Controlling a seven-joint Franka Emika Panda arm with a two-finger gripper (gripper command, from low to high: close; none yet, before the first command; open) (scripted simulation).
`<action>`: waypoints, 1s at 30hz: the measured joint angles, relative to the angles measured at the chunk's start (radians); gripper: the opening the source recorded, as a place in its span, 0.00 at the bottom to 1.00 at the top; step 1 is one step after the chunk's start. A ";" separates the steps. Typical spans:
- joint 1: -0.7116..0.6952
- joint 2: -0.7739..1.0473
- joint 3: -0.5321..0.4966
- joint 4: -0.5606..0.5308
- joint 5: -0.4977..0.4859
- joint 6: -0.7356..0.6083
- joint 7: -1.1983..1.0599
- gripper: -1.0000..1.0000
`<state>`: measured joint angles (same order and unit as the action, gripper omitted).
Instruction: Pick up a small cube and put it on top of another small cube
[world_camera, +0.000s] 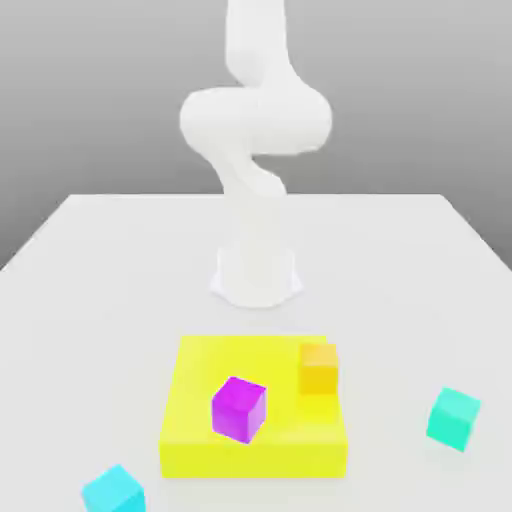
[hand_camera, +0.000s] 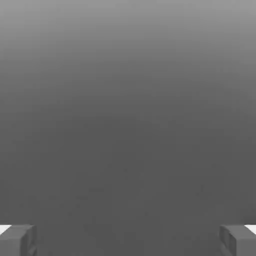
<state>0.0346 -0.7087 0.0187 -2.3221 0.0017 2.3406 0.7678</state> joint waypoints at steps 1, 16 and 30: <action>0.015 0.039 0.009 -0.010 0.001 0.017 -0.014 0.50; 0.199 0.585 0.160 -0.142 -0.029 0.260 -0.178 0.50; 0.401 1.095 0.129 -0.183 -0.216 0.542 -0.151 0.00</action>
<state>0.4352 0.3867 0.1473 -2.5050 -0.2145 2.8827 0.6168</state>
